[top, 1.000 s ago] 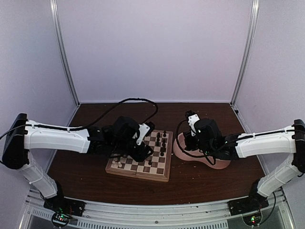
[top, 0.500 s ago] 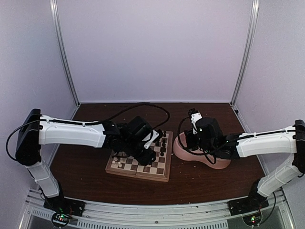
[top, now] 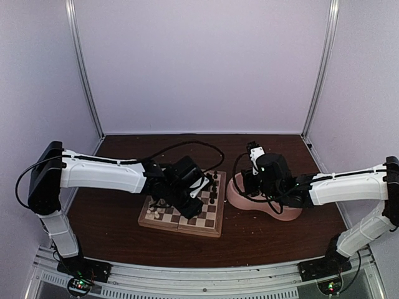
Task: Set up the chess pieces on the board
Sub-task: Pick up the pawn from the chessboard.
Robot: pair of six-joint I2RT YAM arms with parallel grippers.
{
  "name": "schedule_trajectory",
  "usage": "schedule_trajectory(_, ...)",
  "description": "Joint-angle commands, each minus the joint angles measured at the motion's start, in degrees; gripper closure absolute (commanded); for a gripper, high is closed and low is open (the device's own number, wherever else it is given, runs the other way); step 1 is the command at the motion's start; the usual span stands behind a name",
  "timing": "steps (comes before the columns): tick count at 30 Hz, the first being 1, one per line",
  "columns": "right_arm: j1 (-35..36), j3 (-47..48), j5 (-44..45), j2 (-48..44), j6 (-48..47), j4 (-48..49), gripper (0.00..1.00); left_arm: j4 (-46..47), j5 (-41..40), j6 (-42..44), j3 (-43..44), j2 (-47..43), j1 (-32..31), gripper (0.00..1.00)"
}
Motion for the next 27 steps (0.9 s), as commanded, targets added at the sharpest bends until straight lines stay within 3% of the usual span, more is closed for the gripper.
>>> schedule_trajectory(1, -0.3, 0.1, -0.6, -0.3, 0.9, 0.3, 0.68, -0.6, -0.8, 0.1, 2.1, 1.6, 0.0, 0.59)
schedule_trajectory(27, -0.4, 0.9, -2.2, 0.6, 0.8, -0.1, 0.67, 0.8, -2.1, 2.1, 2.5, 3.5, 0.0, 0.72)
